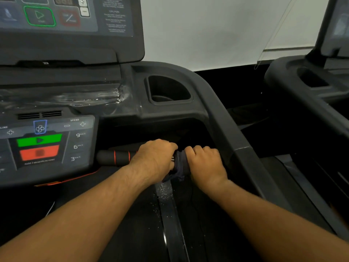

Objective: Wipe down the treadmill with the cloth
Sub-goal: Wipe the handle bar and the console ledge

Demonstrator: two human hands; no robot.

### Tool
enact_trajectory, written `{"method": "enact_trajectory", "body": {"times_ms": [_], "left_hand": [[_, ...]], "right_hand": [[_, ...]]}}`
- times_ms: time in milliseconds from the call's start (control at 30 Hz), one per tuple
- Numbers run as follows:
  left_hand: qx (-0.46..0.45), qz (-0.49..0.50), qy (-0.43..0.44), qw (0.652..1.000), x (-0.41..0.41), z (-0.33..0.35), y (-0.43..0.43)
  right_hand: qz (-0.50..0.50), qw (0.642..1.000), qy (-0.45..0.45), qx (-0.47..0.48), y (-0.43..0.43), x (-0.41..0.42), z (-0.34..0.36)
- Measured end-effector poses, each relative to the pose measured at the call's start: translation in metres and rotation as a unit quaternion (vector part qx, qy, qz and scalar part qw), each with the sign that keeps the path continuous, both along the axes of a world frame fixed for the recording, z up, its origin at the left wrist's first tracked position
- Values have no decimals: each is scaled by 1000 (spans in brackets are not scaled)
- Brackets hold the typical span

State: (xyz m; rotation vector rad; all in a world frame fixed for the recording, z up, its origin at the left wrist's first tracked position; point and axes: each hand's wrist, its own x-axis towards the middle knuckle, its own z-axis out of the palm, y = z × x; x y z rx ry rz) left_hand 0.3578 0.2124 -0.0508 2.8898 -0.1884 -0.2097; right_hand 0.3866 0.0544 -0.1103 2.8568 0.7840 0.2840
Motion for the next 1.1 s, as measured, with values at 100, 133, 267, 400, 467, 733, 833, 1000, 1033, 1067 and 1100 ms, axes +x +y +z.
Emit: {"method": "enact_trajectory", "body": {"times_ms": [100,133,267,400,467,733,833,1000,1033,1067,1100], "left_hand": [[-37,2,13,999,0,8,13],[-35,6,12,999,-2,12,21],[19,28,5,999,-15,27,59],[32,61,-18,997,-24,42,82],[33,65,-37,997,-29,45,87],[44,77,-112,990,-40,46,104],[41,86,-110,989,-41,45,108],[36,80,-107,990,-44,47,103],[32,78,-112,990,-43,48,102],[28,79,-117,990,-44,49,103],[23,83,-120,989,-44,49,104]], "right_hand": [[30,985,169,-35,1,18,24],[26,972,229,-40,3,25,31],[29,915,395,-69,16,43,50],[52,977,209,5,7,18,30],[78,995,63,-6,3,3,10],[182,983,0,7,26,6,8],[187,976,110,-14,43,6,26],[87,969,229,-38,13,17,34],[77,970,231,-5,10,13,29],[82,977,196,27,11,7,24],[88,984,149,46,15,1,19]]}}
